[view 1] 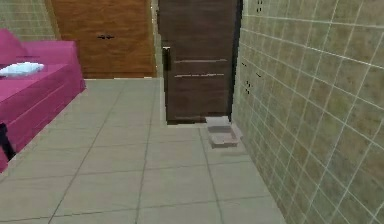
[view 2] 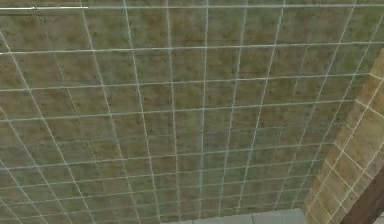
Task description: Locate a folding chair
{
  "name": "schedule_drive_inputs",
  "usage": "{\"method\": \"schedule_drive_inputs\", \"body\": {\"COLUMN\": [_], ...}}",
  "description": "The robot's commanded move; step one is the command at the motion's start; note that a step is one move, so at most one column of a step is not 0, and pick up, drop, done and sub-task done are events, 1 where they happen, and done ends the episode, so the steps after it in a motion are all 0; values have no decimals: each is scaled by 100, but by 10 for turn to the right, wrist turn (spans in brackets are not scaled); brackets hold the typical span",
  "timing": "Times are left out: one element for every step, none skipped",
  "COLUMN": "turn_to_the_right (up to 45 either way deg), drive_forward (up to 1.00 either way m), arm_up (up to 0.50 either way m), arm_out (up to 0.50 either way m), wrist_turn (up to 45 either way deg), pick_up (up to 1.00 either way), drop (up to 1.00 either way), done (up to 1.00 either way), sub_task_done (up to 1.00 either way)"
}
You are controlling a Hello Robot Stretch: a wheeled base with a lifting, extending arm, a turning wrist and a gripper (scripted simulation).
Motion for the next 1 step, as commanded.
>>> {"method": "schedule_drive_inputs", "body": {"turn_to_the_right": [-150], "drive_forward": [0], "arm_up": [0], "arm_out": [0], "wrist_turn": [0], "pick_up": [0], "drop": [0], "done": [0], "sub_task_done": [0]}}
